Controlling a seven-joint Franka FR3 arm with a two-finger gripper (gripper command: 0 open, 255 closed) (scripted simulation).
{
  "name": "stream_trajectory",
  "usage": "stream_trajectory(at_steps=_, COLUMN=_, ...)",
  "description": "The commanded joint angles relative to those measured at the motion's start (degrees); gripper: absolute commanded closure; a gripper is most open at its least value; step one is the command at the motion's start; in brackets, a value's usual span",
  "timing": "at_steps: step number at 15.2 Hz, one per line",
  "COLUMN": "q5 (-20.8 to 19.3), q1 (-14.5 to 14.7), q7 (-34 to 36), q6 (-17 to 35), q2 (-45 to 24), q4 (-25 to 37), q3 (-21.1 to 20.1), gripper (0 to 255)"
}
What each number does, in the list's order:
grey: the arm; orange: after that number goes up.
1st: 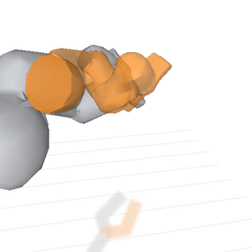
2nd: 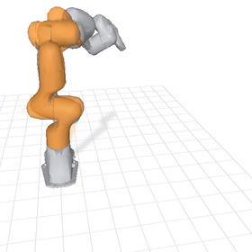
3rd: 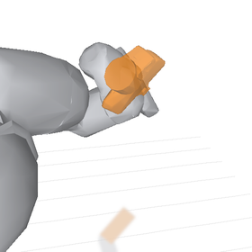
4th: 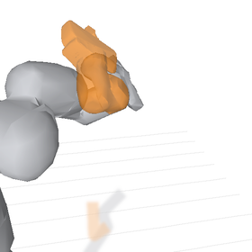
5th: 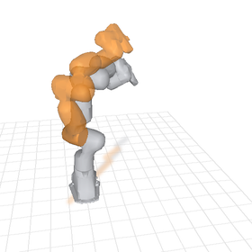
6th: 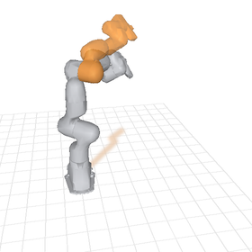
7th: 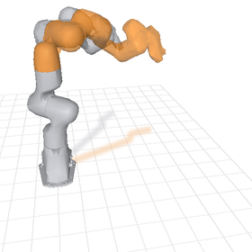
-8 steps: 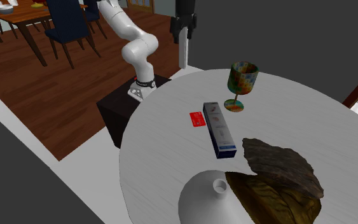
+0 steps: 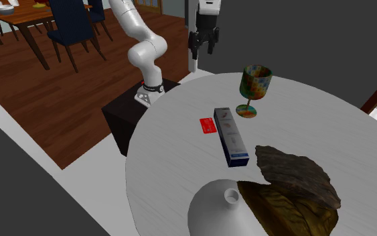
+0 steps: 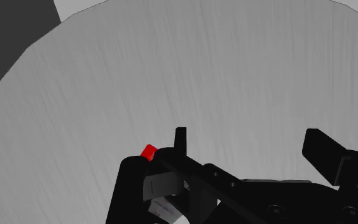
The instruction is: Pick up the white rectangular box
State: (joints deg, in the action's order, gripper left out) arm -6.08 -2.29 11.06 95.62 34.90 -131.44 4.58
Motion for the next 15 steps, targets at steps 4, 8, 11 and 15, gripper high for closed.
stream_trajectory(at_steps=4, q5=0.21, q1=-1.62, q7=1.77, q6=6.8, q2=-9.33, q4=2.89, q3=2.2, gripper=0)
stream_trajectory(at_steps=8, q5=0.98, q1=-2.77, q7=2.68, q6=11.03, q2=-17.38, q4=6.94, q3=4.09, gripper=0)
stream_trajectory(at_steps=11, q5=1.97, q1=-3.61, q7=3.12, q6=13.6, q2=-23.49, q4=10.6, q3=5.51, gripper=0)
stream_trajectory(at_steps=15, q5=3.91, q1=-4.83, q7=3.4, q6=16.18, q2=-31.71, q4=16.32, q3=7.31, gripper=0)
